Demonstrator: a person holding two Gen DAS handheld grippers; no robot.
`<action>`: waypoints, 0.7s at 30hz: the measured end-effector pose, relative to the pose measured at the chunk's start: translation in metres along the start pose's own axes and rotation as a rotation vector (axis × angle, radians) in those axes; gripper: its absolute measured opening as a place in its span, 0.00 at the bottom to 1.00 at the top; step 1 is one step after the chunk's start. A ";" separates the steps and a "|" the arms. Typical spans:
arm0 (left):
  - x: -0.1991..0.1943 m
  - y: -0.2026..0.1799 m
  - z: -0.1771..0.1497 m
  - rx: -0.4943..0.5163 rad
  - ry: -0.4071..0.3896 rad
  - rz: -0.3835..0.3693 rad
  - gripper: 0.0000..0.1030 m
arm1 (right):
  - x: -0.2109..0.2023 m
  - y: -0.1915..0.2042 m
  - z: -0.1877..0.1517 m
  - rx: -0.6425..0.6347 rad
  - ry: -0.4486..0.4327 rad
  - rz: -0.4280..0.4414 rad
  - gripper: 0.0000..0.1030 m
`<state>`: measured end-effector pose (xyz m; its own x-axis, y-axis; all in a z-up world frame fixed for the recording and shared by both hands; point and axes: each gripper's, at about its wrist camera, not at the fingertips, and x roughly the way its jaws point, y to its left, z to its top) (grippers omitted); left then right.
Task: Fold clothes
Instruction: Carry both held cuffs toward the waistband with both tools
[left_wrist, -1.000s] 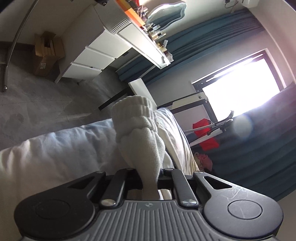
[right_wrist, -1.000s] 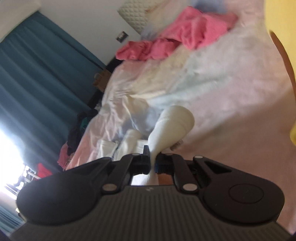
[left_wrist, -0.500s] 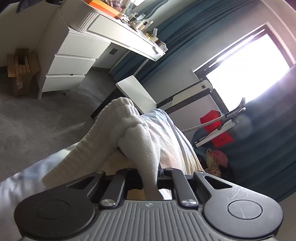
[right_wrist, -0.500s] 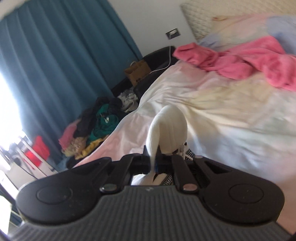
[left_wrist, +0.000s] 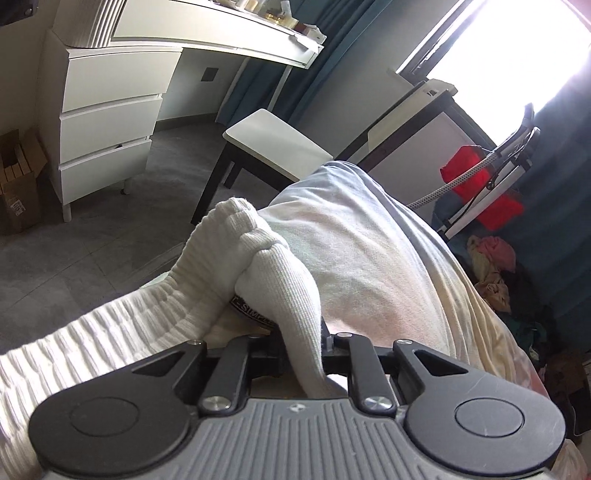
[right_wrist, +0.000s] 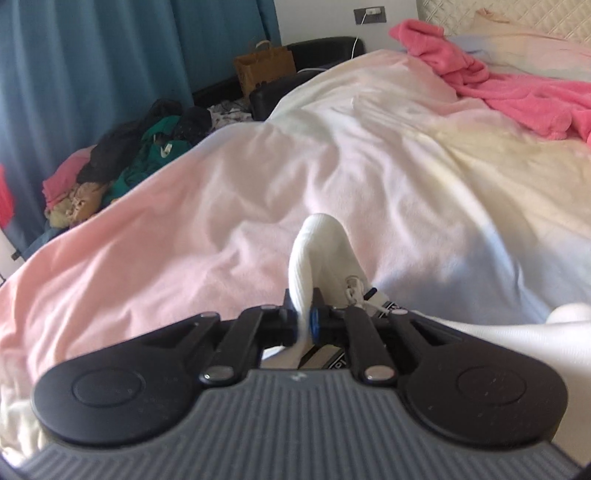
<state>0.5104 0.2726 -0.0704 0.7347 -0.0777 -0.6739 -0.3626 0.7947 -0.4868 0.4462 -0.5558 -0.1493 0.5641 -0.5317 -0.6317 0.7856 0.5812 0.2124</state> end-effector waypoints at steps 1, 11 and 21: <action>-0.001 0.001 0.001 0.002 0.004 -0.011 0.19 | -0.002 -0.001 -0.001 -0.003 0.007 0.008 0.12; -0.095 0.034 -0.028 0.008 -0.066 -0.191 0.76 | -0.092 -0.073 0.005 0.122 -0.051 0.147 0.80; -0.168 0.104 -0.103 -0.179 -0.005 -0.204 0.80 | -0.146 -0.196 -0.037 0.440 0.131 0.389 0.82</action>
<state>0.2902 0.3064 -0.0657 0.8057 -0.2223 -0.5490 -0.3018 0.6434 -0.7035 0.2006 -0.5693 -0.1260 0.8175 -0.2344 -0.5261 0.5746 0.3932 0.7178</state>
